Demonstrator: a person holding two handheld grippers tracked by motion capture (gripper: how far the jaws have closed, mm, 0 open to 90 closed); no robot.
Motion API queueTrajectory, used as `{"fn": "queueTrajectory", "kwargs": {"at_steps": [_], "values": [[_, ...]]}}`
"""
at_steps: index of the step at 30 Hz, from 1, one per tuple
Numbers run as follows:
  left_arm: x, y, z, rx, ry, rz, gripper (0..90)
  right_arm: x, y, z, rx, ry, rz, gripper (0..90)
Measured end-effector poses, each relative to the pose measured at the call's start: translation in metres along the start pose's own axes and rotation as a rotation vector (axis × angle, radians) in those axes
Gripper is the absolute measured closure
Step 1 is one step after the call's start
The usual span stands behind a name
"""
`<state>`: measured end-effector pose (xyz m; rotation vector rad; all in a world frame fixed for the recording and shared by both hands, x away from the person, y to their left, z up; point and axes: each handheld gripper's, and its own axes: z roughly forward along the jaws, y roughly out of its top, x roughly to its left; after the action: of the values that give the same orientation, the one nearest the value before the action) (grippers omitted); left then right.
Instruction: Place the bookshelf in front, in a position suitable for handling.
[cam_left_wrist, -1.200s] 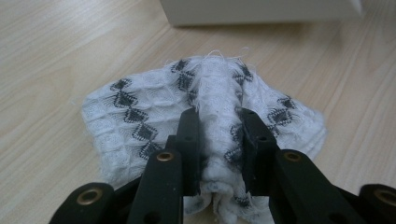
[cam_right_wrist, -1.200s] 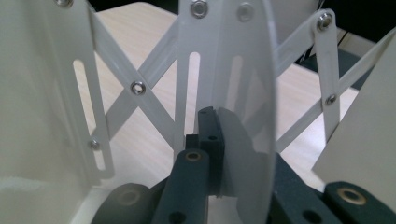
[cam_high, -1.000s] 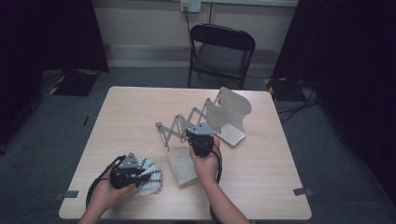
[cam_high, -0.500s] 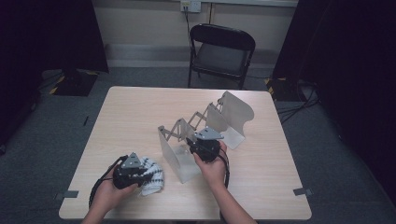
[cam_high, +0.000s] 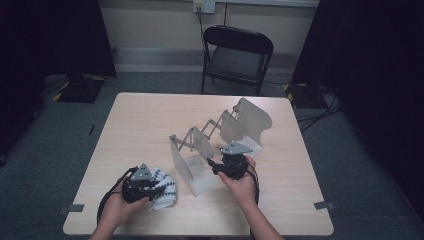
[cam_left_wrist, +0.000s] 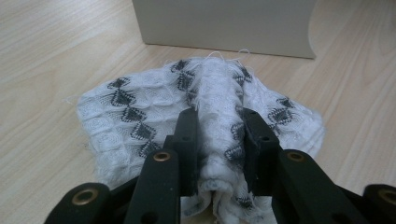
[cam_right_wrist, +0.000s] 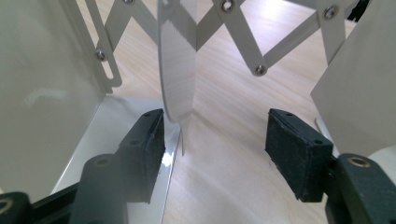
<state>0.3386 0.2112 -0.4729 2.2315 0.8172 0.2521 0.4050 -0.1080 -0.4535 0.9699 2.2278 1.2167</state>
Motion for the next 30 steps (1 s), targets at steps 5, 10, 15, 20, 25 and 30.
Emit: {"fn": "queueTrajectory", "kwargs": {"at_steps": [5, 10, 15, 20, 25, 30], "values": [[-0.010, 0.001, 0.002, -0.004, -0.022, 0.006, 70.6, -0.003, -0.001, -0.004, 0.021, -0.003, -0.005, 37.4], [-0.016, 0.005, 0.002, -0.013, -0.032, 0.021, 70.8, -0.007, 0.008, -0.009, 0.031, -0.002, -0.014, 37.1], [-0.026, 0.005, 0.006, -0.008, -0.058, 0.026, 70.9, -0.009, 0.015, -0.012, 0.031, 0.025, -0.013, 37.1], [-0.041, 0.008, 0.010, -0.028, -0.075, 0.040, 71.0, -0.009, 0.012, -0.020, 0.024, 0.026, -0.025, 37.1], [-0.058, 0.013, 0.018, -0.054, -0.096, 0.025, 70.8, -0.008, 0.008, -0.030, 0.014, 0.026, -0.033, 37.4], [-0.071, 0.018, 0.027, -0.056, -0.100, 0.022, 62.9, -0.009, 0.002, -0.041, 0.020, 0.012, -0.056, 37.5]]}}
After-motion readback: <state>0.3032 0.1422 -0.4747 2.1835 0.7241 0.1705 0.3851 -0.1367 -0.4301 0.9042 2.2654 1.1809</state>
